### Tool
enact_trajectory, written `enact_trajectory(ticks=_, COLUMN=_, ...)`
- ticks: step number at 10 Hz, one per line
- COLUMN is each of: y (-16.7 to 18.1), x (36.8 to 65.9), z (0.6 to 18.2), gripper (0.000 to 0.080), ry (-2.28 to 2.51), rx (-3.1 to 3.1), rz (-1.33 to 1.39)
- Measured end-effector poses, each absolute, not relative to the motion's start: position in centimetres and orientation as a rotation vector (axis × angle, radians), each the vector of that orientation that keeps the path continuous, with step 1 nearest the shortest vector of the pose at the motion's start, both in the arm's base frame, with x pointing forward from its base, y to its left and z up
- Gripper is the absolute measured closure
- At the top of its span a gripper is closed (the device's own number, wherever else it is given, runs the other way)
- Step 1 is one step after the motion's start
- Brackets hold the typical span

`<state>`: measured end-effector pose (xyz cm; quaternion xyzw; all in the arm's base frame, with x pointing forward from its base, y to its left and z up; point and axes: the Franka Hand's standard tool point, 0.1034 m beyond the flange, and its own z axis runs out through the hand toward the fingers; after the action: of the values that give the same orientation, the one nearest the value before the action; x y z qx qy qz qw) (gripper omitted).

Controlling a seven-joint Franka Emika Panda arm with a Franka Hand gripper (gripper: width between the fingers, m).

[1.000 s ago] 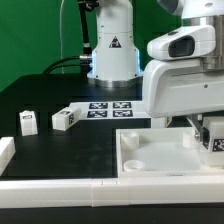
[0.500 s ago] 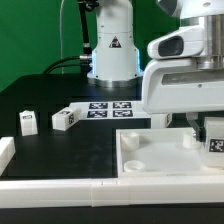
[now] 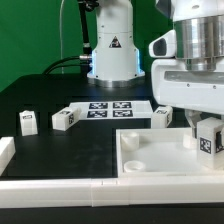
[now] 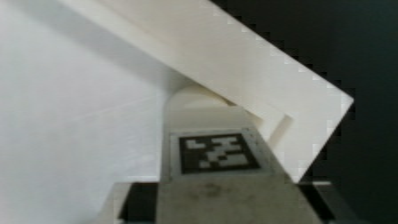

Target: Assemble one leg

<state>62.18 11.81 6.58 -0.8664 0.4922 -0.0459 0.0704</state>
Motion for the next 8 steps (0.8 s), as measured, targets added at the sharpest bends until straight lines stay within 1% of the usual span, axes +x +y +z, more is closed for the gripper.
enact_trajectory(ticks=1, y=12.45, x=61.97, z=6.50, gripper=0.0506, ry=1.659, rx=-2.494, rz=-0.123)
enact_trajectory(ticks=3, y=12.63, x=61.96, z=6.61, gripper=0.0506, ry=1.956, rx=-2.258, rz=-0.100)
enact_trajectory(ticks=6, y=12.63, x=61.97, z=6.57, gripper=0.0506, ry=1.974, rx=-2.232, rz=-0.091)
enact_trajectory(ticks=7, y=12.63, x=61.97, z=6.57, gripper=0.0306, ry=1.921, rx=-2.280, rz=-0.097)
enact_trajectory(ticks=8, y=12.67, x=61.96, z=6.57, gripper=0.0200, ry=1.918, rx=-2.282, rz=-0.097)
